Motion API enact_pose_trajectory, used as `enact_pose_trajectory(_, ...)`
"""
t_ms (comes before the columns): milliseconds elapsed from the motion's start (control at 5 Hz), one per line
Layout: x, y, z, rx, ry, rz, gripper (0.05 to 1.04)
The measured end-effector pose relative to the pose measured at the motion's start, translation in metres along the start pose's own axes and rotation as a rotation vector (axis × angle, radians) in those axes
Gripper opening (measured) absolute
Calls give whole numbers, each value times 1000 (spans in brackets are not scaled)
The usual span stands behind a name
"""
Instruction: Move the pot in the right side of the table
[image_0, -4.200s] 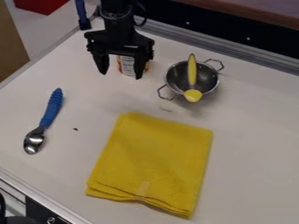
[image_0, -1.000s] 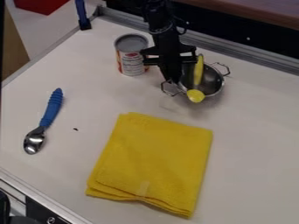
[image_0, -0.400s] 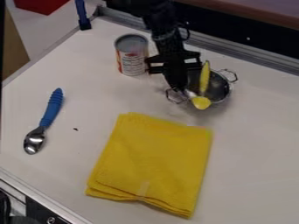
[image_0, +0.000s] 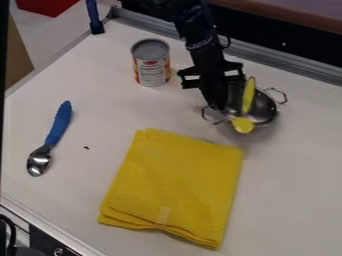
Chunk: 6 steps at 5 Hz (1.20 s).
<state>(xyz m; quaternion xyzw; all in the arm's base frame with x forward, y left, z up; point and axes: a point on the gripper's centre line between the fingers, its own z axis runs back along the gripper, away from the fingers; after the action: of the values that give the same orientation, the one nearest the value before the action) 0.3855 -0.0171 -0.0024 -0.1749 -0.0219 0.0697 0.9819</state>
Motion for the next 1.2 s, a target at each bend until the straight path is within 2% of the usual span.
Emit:
enact_pose_trajectory(200,-12,-21,4,-31,-1,-41,59)
enact_pose_trajectory(600,-32,-53,-2,-58,42,-115,59)
enact_pose_trajectory(1000,-55,-77,-21,-13,80,-213,59)
enact_pose_trajectory(1200,-55,-82,-23,0,71,-233,59)
